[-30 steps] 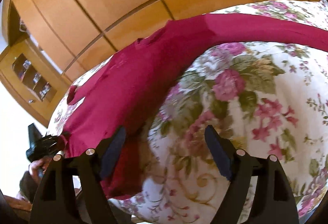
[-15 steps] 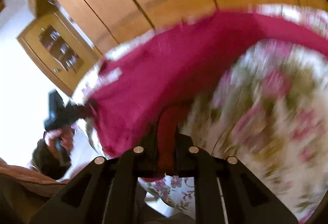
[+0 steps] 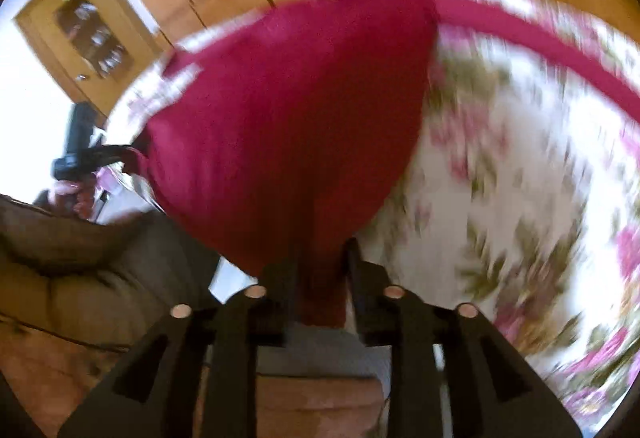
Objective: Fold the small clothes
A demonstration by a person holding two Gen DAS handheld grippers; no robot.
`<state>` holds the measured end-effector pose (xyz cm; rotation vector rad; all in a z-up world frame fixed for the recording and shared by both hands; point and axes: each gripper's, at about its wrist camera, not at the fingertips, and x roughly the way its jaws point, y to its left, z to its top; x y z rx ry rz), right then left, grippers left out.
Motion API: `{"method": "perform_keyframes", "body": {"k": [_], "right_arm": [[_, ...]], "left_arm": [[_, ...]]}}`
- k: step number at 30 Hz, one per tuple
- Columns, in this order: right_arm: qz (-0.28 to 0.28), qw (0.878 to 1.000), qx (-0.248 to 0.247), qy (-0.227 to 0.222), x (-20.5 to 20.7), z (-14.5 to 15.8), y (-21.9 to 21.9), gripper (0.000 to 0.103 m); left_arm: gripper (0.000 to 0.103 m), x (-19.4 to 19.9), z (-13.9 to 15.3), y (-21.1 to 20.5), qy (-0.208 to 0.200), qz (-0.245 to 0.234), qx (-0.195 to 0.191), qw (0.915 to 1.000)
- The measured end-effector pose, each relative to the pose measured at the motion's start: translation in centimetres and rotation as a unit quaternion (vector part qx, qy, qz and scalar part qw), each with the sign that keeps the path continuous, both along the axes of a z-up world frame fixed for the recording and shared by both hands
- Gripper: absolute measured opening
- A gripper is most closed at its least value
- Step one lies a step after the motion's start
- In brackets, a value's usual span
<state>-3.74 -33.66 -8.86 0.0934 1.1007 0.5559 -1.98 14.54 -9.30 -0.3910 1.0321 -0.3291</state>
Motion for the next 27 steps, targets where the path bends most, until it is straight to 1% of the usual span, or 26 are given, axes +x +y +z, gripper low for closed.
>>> {"method": "perform_keyframes", "body": {"k": [1,2,3,4,5,6,8,9,11,13,14,16,17,18,20,22,24,25,26,27], "right_arm": [[-0.017,1.0,0.005,-0.001,0.4,0.1,-0.3,0.055],[-0.028,0.999,0.016,-0.008,0.4,0.6,-0.8,0.062],[-0.041,0.999,0.029,-0.018,0.5,1.3,-1.4,0.067],[-0.06,0.997,0.04,-0.038,0.6,2.4,-2.1,0.07],[-0.077,0.995,0.042,-0.056,0.7,3.4,-2.6,0.074],[-0.093,0.992,0.042,-0.073,0.8,4.2,-2.9,0.077],[-0.119,0.987,0.037,-0.102,1.9,5.7,-3.3,0.078],[-0.129,0.984,0.035,-0.115,2.7,6.4,-3.0,0.078],[-0.134,0.983,0.034,-0.125,4.3,6.8,-2.0,0.078],[-0.126,0.983,0.035,-0.127,6.7,7.0,0.3,0.078],[-0.117,0.983,0.036,-0.134,7.7,7.0,1.4,0.078],[-0.09,0.984,0.022,-0.153,9.7,6.5,4.1,0.078],[-0.081,0.985,0.011,-0.155,10.5,6.2,5.3,0.078],[-0.073,0.985,-0.001,-0.156,11.5,5.6,6.4,0.078],[-0.061,0.986,-0.029,-0.155,13.5,4.3,8.3,0.078],[-0.072,0.981,-0.078,-0.162,15.2,2.8,9.1,0.078],[-0.097,0.977,-0.111,-0.154,16.2,1.4,8.6,0.082],[-0.118,0.977,-0.111,-0.139,16.7,0.6,7.6,0.082],[-0.138,0.978,-0.096,-0.127,17.0,-0.1,6.7,0.085],[-0.155,0.978,-0.078,-0.118,16.9,-0.6,5.8,0.089]], "left_arm": [[0.011,-0.2,0.0,0.2,-0.001,-0.001,-0.001,1.0],[0.021,-0.5,0.5,0.5,-0.007,-0.007,0.01,0.9999],[0.026,-0.9,1.0,0.8,-0.018,-0.008,0.023,0.9995],[0.037,-1.1,1.7,1.2,-0.034,-0.005,0.04,0.9986],[0.04,-1.6,2.3,1.8,-0.05,0.003,0.053,0.9974],[0.041,-1.8,3.1,2.8,-0.065,0.021,0.052,0.9963],[0.041,-1.3,3.8,3.8,-0.077,0.052,0.038,0.9949],[0.041,-1.0,4.3,4.2,-0.089,0.066,0.018,0.9936],[0.043,-0.2,4.7,3.6,-0.101,0.06,-0.003,0.9931],[0.052,1.2,4.8,1.4,-0.105,0.041,0.009,0.9936],[0.052,1.9,4.9,0.2,-0.109,0.027,0.018,0.9935],[0.052,3.4,4.6,-2.5,-0.118,-0.01,0.037,0.9923],[0.057,4.2,4.4,-3.8,-0.117,-0.022,0.045,0.9918],[0.059,5.2,3.9,-4.9,-0.114,-0.033,0.048,0.9917],[0.06,7.0,2.7,-6.3,-0.099,-0.035,0.043,0.9935],[0.06,8.1,1.5,-6.6,-0.084,-0.03,0.038,0.9953],[0.06,8.6,0.5,-6.5,-0.078,-0.02,0.035,0.9961],[0.06,8.3,0.5,-6.3,-0.086,-0.022,0.032,0.9955],[0.06,7.9,0.5,-6.2,-0.094,-0.029,0.035,0.9945],[0.06,7.5,0.6,-6.2,-0.1,-0.039,0.043,0.9933]]}}
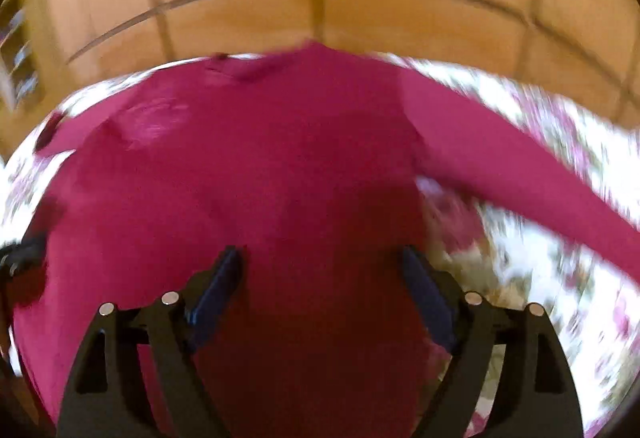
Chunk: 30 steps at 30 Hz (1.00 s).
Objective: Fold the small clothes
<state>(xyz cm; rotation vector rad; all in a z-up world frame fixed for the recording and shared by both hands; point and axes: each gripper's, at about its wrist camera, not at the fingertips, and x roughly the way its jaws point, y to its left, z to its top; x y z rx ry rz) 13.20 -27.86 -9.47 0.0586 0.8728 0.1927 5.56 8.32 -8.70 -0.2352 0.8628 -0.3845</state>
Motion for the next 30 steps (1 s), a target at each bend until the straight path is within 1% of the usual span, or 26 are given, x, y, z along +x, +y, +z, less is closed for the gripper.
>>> {"method": "perform_keyframes", "body": {"k": [1,2,3,4,5,6,8,10,11,12,14,15,17,19,20,21,22,23,24,25,28,30], "right_arm": [[-0.007,1.0,0.025,0.0,-0.1,-0.4,-0.7,0.089],[-0.01,1.0,0.029,-0.006,-0.2,-0.3,-0.8,0.089],[-0.011,1.0,0.021,-0.009,-0.3,-0.3,-0.5,0.09],[-0.01,1.0,0.005,-0.011,-0.4,-0.5,-0.1,0.092],[-0.009,1.0,-0.007,-0.012,-0.3,-0.6,0.3,0.094],[-0.009,1.0,-0.02,-0.013,-0.3,-0.6,0.7,0.097],[-0.01,1.0,-0.024,-0.014,-0.3,-0.7,0.8,0.098],[-0.01,1.0,-0.015,-0.012,-0.3,-0.7,0.6,0.099],[-0.009,1.0,-0.012,-0.011,-0.5,-0.8,0.4,0.1],[-0.008,1.0,-0.01,-0.011,-0.3,-0.8,0.4,0.1],[-0.009,1.0,-0.013,-0.011,-0.3,-0.9,0.5,0.1],[-0.009,1.0,-0.015,-0.012,-0.3,-0.9,0.6,0.1],[-0.009,1.0,-0.015,-0.012,-0.3,-0.8,0.6,0.1],[-0.009,1.0,-0.014,-0.012,-0.3,-0.8,0.6,0.1],[-0.009,1.0,-0.013,-0.012,-0.3,-0.8,0.6,0.101],[-0.008,1.0,-0.013,-0.012,-0.3,-0.8,0.6,0.101],[-0.008,1.0,-0.013,-0.011,-0.3,-0.8,0.6,0.101],[-0.008,1.0,-0.013,-0.011,-0.3,-0.8,0.6,0.101],[-0.009,1.0,-0.012,-0.011,-0.3,-0.8,0.6,0.101],[-0.008,1.0,-0.011,-0.011,-0.3,-0.8,0.6,0.101],[-0.008,1.0,-0.009,-0.011,-0.2,-0.9,0.6,0.101],[-0.008,1.0,-0.01,-0.011,-0.2,-0.9,0.6,0.101]], "left_arm": [[0.06,-0.4,0.1,0.1,-0.006,-0.006,0.004,1.0],[0.06,-0.9,0.3,0.5,-0.011,-0.008,-0.002,0.9999],[0.064,-1.1,0.6,0.7,-0.013,-0.006,-0.013,0.9998],[0.075,-1.4,0.8,1.5,-0.016,0.0,-0.032,0.9994],[0.081,-1.5,1.2,2.7,-0.019,0.015,-0.058,0.998],[0.082,-1.3,1.5,3.5,-0.021,0.029,-0.073,0.9967],[0.083,-0.7,2.2,6.4,-0.029,0.076,-0.101,0.9916],[0.087,0.3,2.6,8.8,-0.025,0.127,-0.1,0.9865],[0.087,1.1,2.6,10.6,-0.018,0.165,-0.097,0.9814],[0.087,1.6,2.7,11.9,-0.012,0.191,-0.097,0.9768],[0.088,2.9,2.6,15.2,-0.005,0.25,-0.099,0.9631],[0.088,3.3,2.6,16.3,-0.004,0.272,-0.092,0.9579],[0.088,4.5,2.7,19.0,-0.006,0.328,-0.061,0.9425],[0.088,5.1,2.7,20.8,-0.01,0.362,-0.036,0.9313],[0.088,5.8,2.8,21.9,-0.01,0.381,-0.013,0.9245],[0.088,6.2,2.9,22.5,-0.01,0.391,0.002,0.9203],[0.088,6.8,3.1,23.1,-0.011,0.397,0.021,0.9173],[0.088,7.7,3.3,23.5,-0.014,0.398,0.052,0.9157],[0.088,8.4,3.5,23.6,-0.016,0.398,0.074,0.9141],[0.088,9.2,3.6,24.0,-0.016,0.401,0.1,0.9105],[0.088,11.8,3.5,24.9,-0.004,0.399,0.144,0.9055],[0.086,13.2,2.7,26.2,0.014,0.399,0.164,0.9019]]}}
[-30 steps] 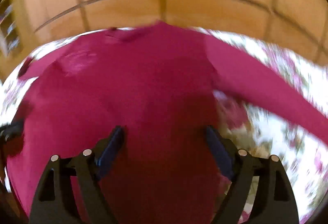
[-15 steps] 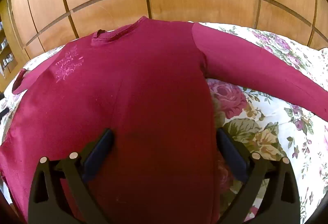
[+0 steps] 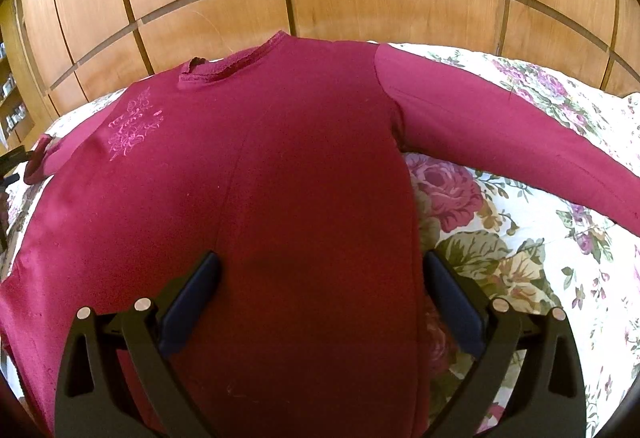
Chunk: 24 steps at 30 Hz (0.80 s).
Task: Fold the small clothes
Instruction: 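Grasp the sleeve nearest the left tool and lift it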
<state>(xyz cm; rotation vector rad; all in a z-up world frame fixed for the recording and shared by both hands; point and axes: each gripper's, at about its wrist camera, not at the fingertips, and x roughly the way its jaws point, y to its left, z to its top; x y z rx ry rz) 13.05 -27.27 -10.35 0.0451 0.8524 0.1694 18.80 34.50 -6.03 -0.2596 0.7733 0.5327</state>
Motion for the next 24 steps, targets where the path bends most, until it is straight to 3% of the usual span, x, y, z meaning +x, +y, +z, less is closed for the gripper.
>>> {"method": "perform_keyframes", "body": {"k": [4,7,14,15,20,22,24], "right_arm": [[0.0,1.0,0.0,0.0,0.0,0.0,0.0,0.101],[0.0,1.0,-0.001,0.0,0.0,0.0,0.0,0.101],[0.0,1.0,-0.002,0.0,0.0,-0.1,0.0,0.101],[0.0,1.0,-0.002,0.0,0.1,-0.1,0.0,0.101],[0.0,1.0,-0.002,0.0,0.0,-0.1,0.0,0.101],[0.0,1.0,-0.002,0.0,0.0,-0.1,0.0,0.101],[0.0,1.0,-0.002,0.0,0.0,-0.1,0.0,0.101]], "left_arm": [[0.071,1.9,-2.2,2.6,0.042,0.01,-0.01,0.999],[0.071,2.4,-2.7,3.6,0.036,0.02,-0.026,0.9988],[0.069,3.3,-2.0,4.0,0.042,0.021,0.009,0.9989],[0.066,3.4,-2.0,4.0,0.043,0.02,0.012,0.9988],[0.025,3.7,-1.8,3.7,0.05,0.006,0.021,0.9985],[0.017,3.4,-1.4,3.6,0.047,0.005,0.03,0.9984],[0.015,3.0,-1.0,3.7,0.035,0.006,0.021,0.9992]]}}
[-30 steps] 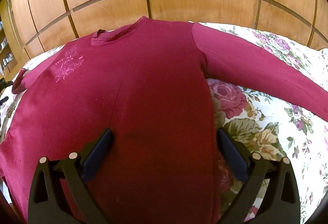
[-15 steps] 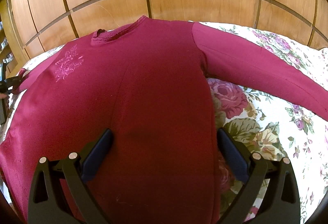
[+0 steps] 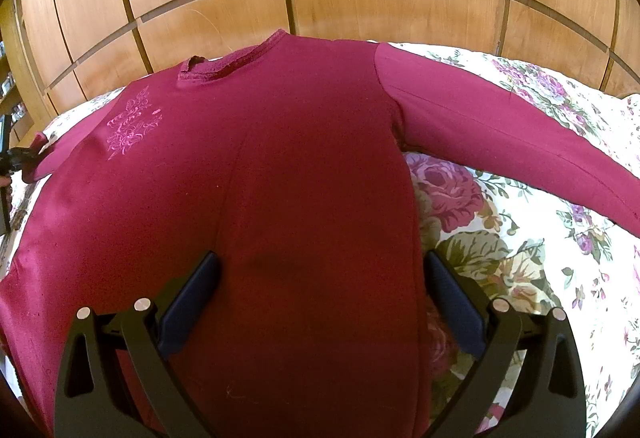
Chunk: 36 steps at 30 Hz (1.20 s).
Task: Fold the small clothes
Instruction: 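Grasp the sleeve nearest the left tool and lift it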
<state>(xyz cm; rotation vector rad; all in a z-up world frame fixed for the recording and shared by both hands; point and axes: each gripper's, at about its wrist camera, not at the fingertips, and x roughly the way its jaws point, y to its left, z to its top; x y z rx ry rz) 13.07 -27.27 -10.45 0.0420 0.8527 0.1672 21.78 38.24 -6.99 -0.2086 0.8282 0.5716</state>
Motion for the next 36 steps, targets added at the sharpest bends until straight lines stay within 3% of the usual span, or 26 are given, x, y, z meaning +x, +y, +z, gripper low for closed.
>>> {"method": "perform_keyframes", "body": {"k": [4,9,16,25,31,36], "right_arm": [[0.0,1.0,0.0,0.0,0.0,0.0,0.0,0.101],[0.0,1.0,0.0,0.0,0.0,0.0,0.0,0.101],[0.0,1.0,0.0,0.0,0.0,0.0,0.0,0.101],[0.0,1.0,0.002,0.0,0.0,0.0,0.0,0.101],[0.0,1.0,0.003,0.0,0.0,0.0,0.0,0.101],[-0.001,1.0,0.004,-0.001,0.0,0.0,0.0,0.101]], "left_arm": [[0.015,-1.0,1.9,-0.2,-0.037,0.01,-0.018,0.9991],[0.015,-2.1,6.3,-2.3,-0.12,0.008,-0.05,0.9914],[0.015,-2.3,10.0,-9.7,-0.185,-0.06,-0.09,0.9767],[0.015,0.1,10.0,-24.5,-0.173,-0.204,-0.126,0.9553],[0.015,1.7,8.6,-32.2,-0.151,-0.26,-0.165,0.9391],[0.015,2.6,7.5,-38.1,-0.131,-0.32,-0.156,0.9253]]}}
